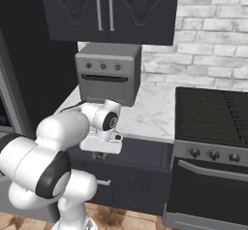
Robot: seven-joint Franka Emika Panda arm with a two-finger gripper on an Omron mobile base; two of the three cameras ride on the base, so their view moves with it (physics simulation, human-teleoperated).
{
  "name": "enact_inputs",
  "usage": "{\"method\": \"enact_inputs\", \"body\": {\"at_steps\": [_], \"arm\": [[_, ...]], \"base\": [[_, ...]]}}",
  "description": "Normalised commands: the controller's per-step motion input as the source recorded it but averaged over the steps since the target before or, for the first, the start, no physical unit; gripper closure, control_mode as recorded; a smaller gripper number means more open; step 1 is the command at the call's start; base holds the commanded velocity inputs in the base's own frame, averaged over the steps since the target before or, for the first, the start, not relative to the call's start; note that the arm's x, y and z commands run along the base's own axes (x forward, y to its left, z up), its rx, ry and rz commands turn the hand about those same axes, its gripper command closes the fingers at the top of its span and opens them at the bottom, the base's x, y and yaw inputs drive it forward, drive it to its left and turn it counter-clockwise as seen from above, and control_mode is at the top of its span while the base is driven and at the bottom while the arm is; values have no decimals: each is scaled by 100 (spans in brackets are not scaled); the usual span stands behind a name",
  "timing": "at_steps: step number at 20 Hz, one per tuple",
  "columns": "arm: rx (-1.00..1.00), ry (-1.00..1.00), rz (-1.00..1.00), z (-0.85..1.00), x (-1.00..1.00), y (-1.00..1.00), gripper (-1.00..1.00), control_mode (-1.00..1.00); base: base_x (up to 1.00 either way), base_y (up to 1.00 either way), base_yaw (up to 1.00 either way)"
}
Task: Pick up the metallic utensils from the counter and place them in the open drawer. Make sure not to pick up any wooden utensils.
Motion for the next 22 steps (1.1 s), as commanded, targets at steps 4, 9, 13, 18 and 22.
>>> {"method": "enact_inputs", "body": {"at_steps": [4, 9, 13, 18, 22], "arm": [[0, 0, 0, 11, 21, 0, 100, -100], [-2, 0, -2, -2, 28, 0, 100, -100], [-6, 0, -5, -12, 42, 0, 100, -100], [-2, 0, -2, -6, 17, 0, 100, -100], [-2, 0, -2, -37, 3, 0, 100, -100]], "base": [[0, 0, 0], [0, 0, 0], [0, 0, 0], [0, 0, 0], [0, 0, 0]]}}
